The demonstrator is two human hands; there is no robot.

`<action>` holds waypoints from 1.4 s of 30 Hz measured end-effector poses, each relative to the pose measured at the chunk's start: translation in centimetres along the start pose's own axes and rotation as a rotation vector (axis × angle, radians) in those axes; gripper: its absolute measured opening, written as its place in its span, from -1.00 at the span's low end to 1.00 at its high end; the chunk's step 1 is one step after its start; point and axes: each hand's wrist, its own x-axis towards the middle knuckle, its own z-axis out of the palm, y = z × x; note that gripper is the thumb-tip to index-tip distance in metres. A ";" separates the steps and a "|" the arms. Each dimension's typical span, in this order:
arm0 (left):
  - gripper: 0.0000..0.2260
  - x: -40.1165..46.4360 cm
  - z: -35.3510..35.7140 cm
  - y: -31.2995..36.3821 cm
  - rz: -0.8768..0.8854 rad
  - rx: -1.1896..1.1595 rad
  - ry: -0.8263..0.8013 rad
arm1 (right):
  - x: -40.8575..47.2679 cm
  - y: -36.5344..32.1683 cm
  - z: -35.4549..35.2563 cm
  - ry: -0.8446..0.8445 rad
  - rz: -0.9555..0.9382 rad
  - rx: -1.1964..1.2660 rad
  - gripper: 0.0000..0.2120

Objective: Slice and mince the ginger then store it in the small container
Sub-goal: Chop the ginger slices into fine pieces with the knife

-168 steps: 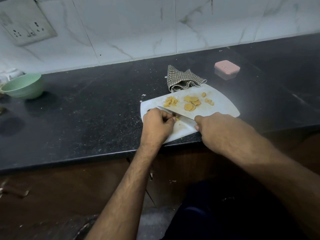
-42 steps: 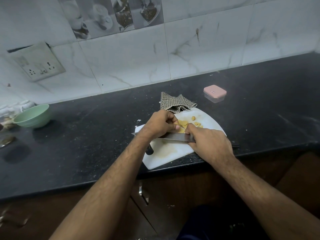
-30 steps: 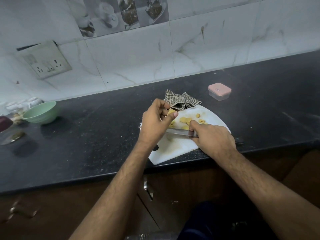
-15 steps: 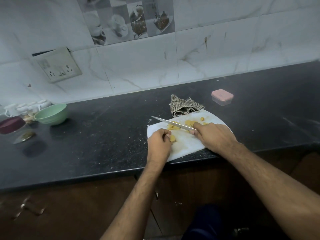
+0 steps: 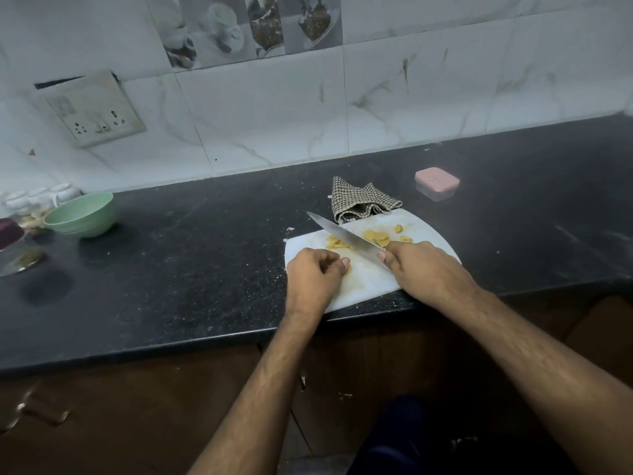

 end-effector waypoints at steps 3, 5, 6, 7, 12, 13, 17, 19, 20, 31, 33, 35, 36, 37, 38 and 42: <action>-0.75 -0.1 -0.1 -0.5 0.077 0.095 -0.056 | -0.4 -0.2 0.0 -0.011 -0.009 -0.040 -0.72; -0.72 -0.2 0.0 -0.5 0.091 0.100 -0.048 | -0.8 -0.7 -0.2 -0.012 -0.024 -0.084 -0.73; -0.71 -0.2 0.1 -0.4 0.081 0.087 -0.037 | -1.0 -1.1 -0.3 -0.016 -0.032 -0.106 -0.73; -0.70 -0.3 0.1 -0.4 0.068 0.062 -0.025 | -1.2 -1.4 -0.5 -0.021 -0.040 -0.136 -0.73; -0.72 -0.5 0.1 -0.2 0.002 0.003 -0.012 | -1.8 -2.2 -0.8 -0.051 -0.058 -0.277 -0.70; -0.73 -0.4 0.1 -0.2 -0.009 0.003 -0.018 | -1.8 -2.3 -0.8 -0.059 -0.056 -0.281 -0.70; -0.86 -0.1 -0.1 -0.1 -0.030 0.025 -0.038 | -1.8 -2.7 -0.7 -0.100 -0.057 -0.275 -0.72; -0.93 0.0 -0.1 -0.1 -0.032 0.046 -0.051 | -2.0 -2.7 -0.5 -0.115 -0.064 -0.267 -0.74; -0.93 0.0 -0.1 -0.1 -0.032 0.056 -0.060 | -2.0 -2.7 -0.5 -0.118 -0.068 -0.264 -0.75; -0.98 1.2 0.4 0.4 -0.036 0.188 -0.149 | -1.3 -3.3 -1.9 -0.217 -0.045 -0.288 -0.77; -0.98 1.5 0.4 0.6 -0.047 0.208 -0.171 | -1.2 -3.4 -2.1 -0.239 -0.031 -0.293 -0.78; -0.98 1.7 0.4 0.7 -0.057 0.214 -0.182 | -0.9 -3.5 -1.9 -0.259 -0.035 -0.293 -0.80; -0.97 1.8 0.3 0.7 -0.065 0.210 -0.181 | -0.8 -3.6 -1.6 -0.265 -0.041 -0.277 -0.81; -0.97 1.9 0.3 0.7 -0.072 0.205 -0.178 | -0.6 -3.5 -1.2 -0.267 -0.045 -0.254 -0.81; -0.96 1.9 0.4 0.7 -0.077 0.199 -0.177 | -0.6 -3.4 -0.8 -0.264 -0.046 -0.238 -0.82; -0.92 2.3 0.2 1.3 -0.101 0.203 -0.189 | -1.0 -3.1 -1.2 -0.216 -0.037 -0.292 -0.84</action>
